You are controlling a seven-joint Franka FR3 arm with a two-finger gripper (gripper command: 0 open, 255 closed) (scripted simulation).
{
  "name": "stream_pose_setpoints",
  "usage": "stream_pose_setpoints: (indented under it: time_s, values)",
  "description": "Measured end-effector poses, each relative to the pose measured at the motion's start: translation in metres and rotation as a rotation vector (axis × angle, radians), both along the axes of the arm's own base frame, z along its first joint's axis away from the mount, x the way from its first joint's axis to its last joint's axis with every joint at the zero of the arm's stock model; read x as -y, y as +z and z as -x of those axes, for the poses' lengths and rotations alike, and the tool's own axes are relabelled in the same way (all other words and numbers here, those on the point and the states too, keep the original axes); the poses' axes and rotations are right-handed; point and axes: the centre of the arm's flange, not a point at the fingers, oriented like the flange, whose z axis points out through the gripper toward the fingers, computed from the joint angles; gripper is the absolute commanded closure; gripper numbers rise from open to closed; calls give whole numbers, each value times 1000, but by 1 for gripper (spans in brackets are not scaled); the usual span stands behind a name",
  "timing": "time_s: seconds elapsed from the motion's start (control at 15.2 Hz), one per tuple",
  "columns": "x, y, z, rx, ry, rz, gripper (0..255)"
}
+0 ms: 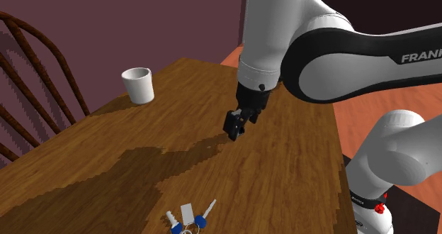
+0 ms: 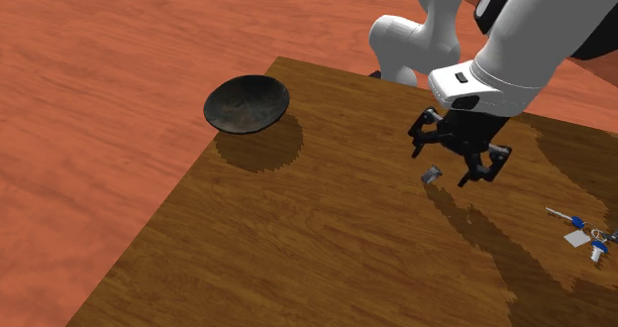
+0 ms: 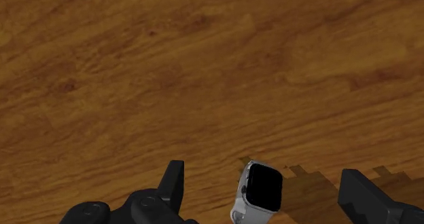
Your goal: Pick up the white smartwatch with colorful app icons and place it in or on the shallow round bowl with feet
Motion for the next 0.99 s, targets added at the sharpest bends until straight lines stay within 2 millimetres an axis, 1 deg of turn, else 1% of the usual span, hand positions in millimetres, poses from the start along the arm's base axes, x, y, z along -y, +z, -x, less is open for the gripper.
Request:
stream_pose_setpoints:
  time_s: [0.13, 0.46, 0.53, 0.99]
  values:
    - [-1, -6, 0, 0, 0, 0, 0]
    - [-1, -8, 0, 0, 0, 0, 0]
    - [-1, -8, 0, 0, 0, 0, 255]
    - [-1, -7, 0, 1, 0, 0, 255]
